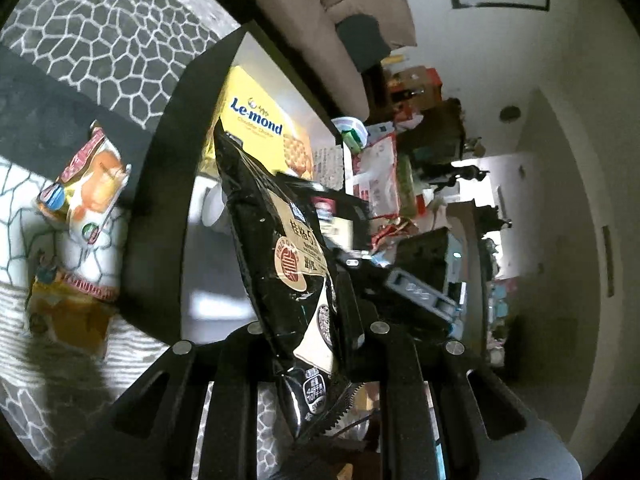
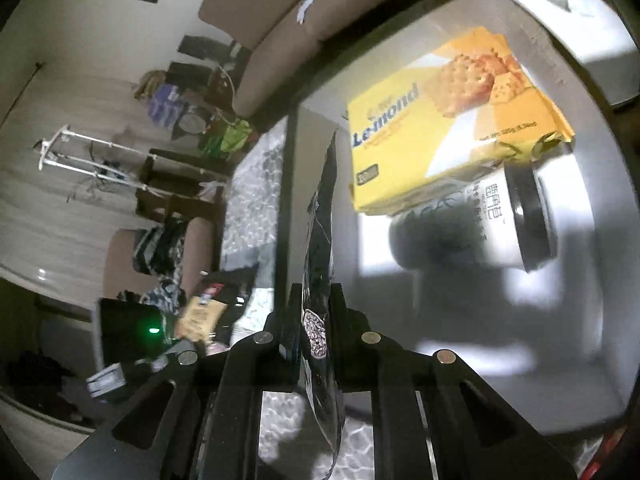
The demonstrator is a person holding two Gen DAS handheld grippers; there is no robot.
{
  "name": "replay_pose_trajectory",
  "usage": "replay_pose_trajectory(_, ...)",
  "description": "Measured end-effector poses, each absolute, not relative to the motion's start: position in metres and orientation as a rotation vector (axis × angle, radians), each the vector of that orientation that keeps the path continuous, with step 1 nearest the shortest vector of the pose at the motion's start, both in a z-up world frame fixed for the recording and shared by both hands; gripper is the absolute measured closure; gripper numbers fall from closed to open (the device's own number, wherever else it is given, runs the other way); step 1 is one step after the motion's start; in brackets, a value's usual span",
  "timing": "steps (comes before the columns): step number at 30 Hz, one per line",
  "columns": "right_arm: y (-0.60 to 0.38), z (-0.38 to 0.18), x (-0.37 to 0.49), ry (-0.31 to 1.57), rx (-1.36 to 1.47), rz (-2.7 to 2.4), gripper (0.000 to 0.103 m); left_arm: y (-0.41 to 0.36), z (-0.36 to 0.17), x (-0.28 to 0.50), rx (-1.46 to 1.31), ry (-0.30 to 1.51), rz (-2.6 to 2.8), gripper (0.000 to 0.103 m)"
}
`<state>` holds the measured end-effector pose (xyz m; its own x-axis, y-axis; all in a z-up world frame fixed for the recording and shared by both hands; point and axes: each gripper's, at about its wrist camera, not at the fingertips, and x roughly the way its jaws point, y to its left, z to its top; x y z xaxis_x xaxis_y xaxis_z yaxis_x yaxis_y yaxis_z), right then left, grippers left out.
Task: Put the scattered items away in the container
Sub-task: 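Carry both black packs over the box with both grippers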
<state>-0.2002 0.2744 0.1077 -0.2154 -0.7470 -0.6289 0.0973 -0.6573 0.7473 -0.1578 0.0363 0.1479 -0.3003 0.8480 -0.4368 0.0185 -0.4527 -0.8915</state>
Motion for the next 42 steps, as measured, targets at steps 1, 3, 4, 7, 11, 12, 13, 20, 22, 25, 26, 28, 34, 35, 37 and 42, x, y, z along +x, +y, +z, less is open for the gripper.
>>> replay_pose_trajectory(1,0.267,0.103,-0.203,-0.76,1.488,-1.918,0.092,0.038,0.15,-0.158,-1.344,-1.124,1.823,0.088)
replay_pose_trajectory(3,0.25,0.091,-0.208,-0.727,1.515,-1.89,0.092,0.036,0.157,-0.16,-1.33,-1.114,1.848,0.088)
replay_pose_trajectory(4,0.244,0.086,-0.21,-0.718,1.527,-1.874,0.092,0.034,0.159,-0.16,-1.324,-1.112,1.861,0.088)
replay_pose_trajectory(7,0.223,0.067,-0.219,-0.659,1.604,-1.838,0.092,0.024,0.164,-0.161,-1.314,-1.111,1.893,0.088)
replay_pose_trajectory(11,0.205,0.048,-0.229,-0.523,1.741,-1.826,0.092,0.016,0.158,-0.161,-1.328,-1.115,1.904,0.088)
replay_pose_trajectory(12,0.204,0.045,-0.231,-0.499,1.767,-1.823,0.092,0.015,0.156,-0.161,-1.334,-1.119,1.902,0.088)
replay_pose_trajectory(13,0.203,0.042,-0.232,-0.476,1.791,-1.827,0.092,0.014,0.153,-0.161,-1.339,-1.124,1.9,0.088)
replay_pose_trajectory(20,0.254,0.034,-0.241,-0.614,1.844,-1.904,0.093,0.014,0.133,-0.157,-1.365,-1.142,1.878,0.088)
replay_pose_trajectory(22,0.266,0.037,-0.239,-0.63,1.84,-1.929,0.093,0.014,0.13,-0.156,-1.368,-1.145,1.873,0.088)
replay_pose_trajectory(25,0.27,0.043,-0.238,-0.656,1.838,-1.914,0.093,0.017,0.129,-0.157,-1.371,-1.15,1.863,0.088)
replay_pose_trajectory(26,0.268,0.044,-0.237,-0.656,1.836,-1.908,0.093,0.018,0.129,-0.156,-1.37,-1.151,1.862,0.088)
replay_pose_trajectory(28,0.259,0.047,-0.236,-0.669,1.828,-1.886,0.093,0.021,0.129,-0.156,-1.367,-1.148,1.858,0.088)
replay_pose_trajectory(34,0.234,0.036,-0.238,-0.716,1.846,-1.843,0.093,0.022,0.131,-0.155,-1.366,-1.146,1.857,0.088)
replay_pose_trajectory(35,0.229,0.035,-0.238,-0.702,1.858,-1.85,0.092,0.021,0.13,-0.154,-1.367,-1.148,1.858,0.088)
replay_pose_trajectory(37,0.227,0.033,-0.239,-0.656,1.885,-1.864,0.092,0.021,0.13,-0.155,-1.37,-1.145,1.859,0.088)
replay_pose_trajectory(42,0.24,0.039,-0.237,-0.532,1.936,-1.936,0.087,0.022,0.126,-0.158,-1.381,-1.138,1.852,0.088)
